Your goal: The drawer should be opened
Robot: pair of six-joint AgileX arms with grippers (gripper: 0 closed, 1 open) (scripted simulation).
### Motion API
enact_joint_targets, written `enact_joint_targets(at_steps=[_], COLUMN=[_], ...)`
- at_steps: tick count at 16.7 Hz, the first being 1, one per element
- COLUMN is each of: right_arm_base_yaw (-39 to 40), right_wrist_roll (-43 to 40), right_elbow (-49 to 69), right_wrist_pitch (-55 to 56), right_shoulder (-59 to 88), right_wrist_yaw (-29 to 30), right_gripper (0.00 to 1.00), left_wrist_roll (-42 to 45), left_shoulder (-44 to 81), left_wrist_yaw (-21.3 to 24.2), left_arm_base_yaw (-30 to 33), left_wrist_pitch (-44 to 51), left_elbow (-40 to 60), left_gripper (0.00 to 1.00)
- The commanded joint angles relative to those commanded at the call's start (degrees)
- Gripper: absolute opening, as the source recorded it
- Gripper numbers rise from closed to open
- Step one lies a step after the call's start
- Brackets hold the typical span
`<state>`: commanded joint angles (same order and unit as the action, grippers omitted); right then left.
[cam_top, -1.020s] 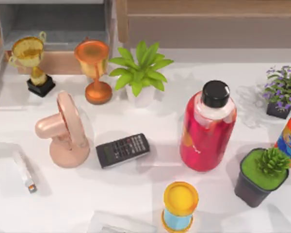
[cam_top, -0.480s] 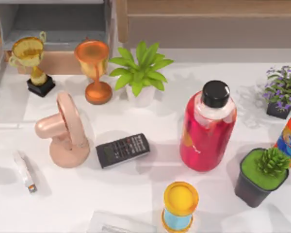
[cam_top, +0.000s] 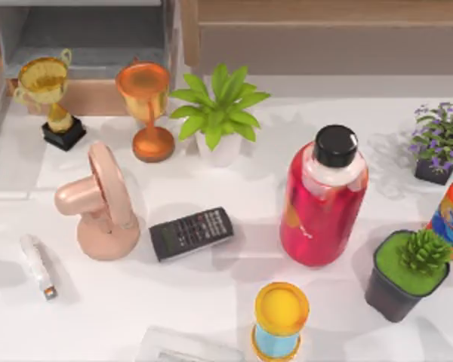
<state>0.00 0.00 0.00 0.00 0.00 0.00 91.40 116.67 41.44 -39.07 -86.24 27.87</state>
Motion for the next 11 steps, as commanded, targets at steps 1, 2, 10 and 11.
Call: enact_joint_targets(at_steps=[1, 2, 10, 11], right_arm_base_yaw=[0.0, 0.0, 0.0, 0.0], right_wrist_roll=[0.0, 0.0, 0.0, 0.0], right_elbow=[0.0, 0.0, 0.0, 0.0], right_wrist_pitch=[0.0, 0.0, 0.0, 0.0], right_shoulder=[0.0, 0.0, 0.0, 0.0], right_wrist_yaw=[0.0, 0.0, 0.0, 0.0], right_gripper=[1.00, 1.00, 1.00, 1.00], left_wrist_roll=[0.0, 0.0, 0.0, 0.0], left_shoulder=[0.0, 0.0, 0.0, 0.0], left_wrist_yaw=[0.0, 0.0, 0.0, 0.0], left_arm_base_yaw=[0.0, 0.0, 0.0, 0.0], left_wrist_pitch=[0.0, 0.0, 0.0, 0.0], left_elbow=[0.0, 0.0, 0.0, 0.0], left_gripper=[0.68, 0.75, 1.00, 1.00])
